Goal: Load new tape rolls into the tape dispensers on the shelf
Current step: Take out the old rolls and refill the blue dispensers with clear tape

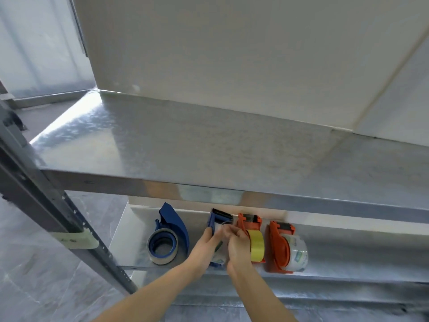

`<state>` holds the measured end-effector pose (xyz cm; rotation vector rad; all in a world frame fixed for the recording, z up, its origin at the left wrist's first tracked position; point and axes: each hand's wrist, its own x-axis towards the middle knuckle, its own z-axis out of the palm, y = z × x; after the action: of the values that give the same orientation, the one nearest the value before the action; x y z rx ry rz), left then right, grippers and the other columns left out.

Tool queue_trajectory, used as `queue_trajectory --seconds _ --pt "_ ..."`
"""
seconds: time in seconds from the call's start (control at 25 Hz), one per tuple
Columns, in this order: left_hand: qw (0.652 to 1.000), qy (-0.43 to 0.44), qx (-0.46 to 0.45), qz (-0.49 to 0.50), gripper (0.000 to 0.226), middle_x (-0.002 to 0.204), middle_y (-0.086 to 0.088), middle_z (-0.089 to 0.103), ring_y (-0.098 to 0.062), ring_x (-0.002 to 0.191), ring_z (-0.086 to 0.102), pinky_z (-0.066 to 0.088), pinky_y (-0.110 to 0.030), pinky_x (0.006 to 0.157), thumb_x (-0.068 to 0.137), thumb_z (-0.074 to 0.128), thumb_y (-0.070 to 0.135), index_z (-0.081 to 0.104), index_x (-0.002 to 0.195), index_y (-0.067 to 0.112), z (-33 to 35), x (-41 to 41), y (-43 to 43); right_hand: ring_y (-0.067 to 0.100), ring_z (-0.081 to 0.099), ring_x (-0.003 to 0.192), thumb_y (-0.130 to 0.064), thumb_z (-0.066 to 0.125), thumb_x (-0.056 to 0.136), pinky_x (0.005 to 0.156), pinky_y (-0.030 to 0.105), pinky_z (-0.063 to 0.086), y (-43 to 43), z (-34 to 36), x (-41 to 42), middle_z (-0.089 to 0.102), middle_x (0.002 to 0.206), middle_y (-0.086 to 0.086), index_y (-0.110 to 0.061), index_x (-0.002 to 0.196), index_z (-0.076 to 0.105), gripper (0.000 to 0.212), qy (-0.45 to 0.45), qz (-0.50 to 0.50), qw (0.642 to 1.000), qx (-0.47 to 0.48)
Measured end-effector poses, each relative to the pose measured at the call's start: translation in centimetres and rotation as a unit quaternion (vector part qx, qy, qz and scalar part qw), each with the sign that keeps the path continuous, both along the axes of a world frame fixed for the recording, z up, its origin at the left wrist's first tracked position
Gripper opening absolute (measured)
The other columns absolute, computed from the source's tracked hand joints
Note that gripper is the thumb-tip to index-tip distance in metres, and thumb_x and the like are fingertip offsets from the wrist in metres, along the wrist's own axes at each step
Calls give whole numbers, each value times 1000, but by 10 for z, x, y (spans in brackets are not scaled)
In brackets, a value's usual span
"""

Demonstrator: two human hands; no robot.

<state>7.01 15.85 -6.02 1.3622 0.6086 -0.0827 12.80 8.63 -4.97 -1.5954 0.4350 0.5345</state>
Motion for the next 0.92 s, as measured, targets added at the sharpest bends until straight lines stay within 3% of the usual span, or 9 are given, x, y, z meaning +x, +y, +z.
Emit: queue_trajectory --seconds 0.12,0.2,0.4,0.52,0.6,0.72,0.92 --pt "998 -40 37 -14 40 102 -14 66 -18 89 65 54 -22 73 88 67 33 51 110 4 7 -10 10 25 65 91 -26 66 82 90 48 53 5 0 -6 69 94 7 -23 76 69 8 -88 21 995 -28" --pt "997 -52 47 -18 39 106 -16 69 -21 91 69 58 -28 77 86 69 34 53 109 7 10 -19 15 17 67 91 -43 69 73 84 47 57 2 -3 -9 69 97 0 -27 77 69 17 -175 67 979 -84" --pt "995 -66 71 -32 30 102 -8 69 -17 89 69 58 -31 80 89 65 31 52 108 12 17 -38 14 18 65 76 -22 60 91 68 31 51 -3 14 -21 68 78 1 -15 83 62 11 -244 91 956 -135" --pt "992 -97 54 -65 30 105 1 70 -11 97 68 54 -22 80 90 65 24 51 116 15 18 -52 8 17 67 77 -15 53 96 70 32 50 -7 18 -14 66 83 -1 -10 91 59 9 -206 20 976 -76" --pt "991 -115 45 -59 40 113 3 68 -10 106 65 51 -23 89 89 67 25 49 123 15 17 -59 7 17 67 76 -14 52 96 69 30 50 -9 22 -11 64 87 1 -10 95 58 7 -218 9 973 -81" --pt "992 -117 42 -36 75 133 -4 58 -17 124 55 43 -42 109 81 74 40 37 139 13 14 -60 6 23 58 85 -10 53 93 75 30 42 -11 24 -10 55 100 10 -7 92 54 3 -272 28 949 -158" --pt "991 -128 26 -21 94 148 4 45 -11 137 42 33 -42 117 72 78 49 28 147 22 19 -53 -4 19 57 86 -6 49 92 71 24 41 -22 32 -1 57 105 9 -13 97 53 9 -321 63 921 -212"
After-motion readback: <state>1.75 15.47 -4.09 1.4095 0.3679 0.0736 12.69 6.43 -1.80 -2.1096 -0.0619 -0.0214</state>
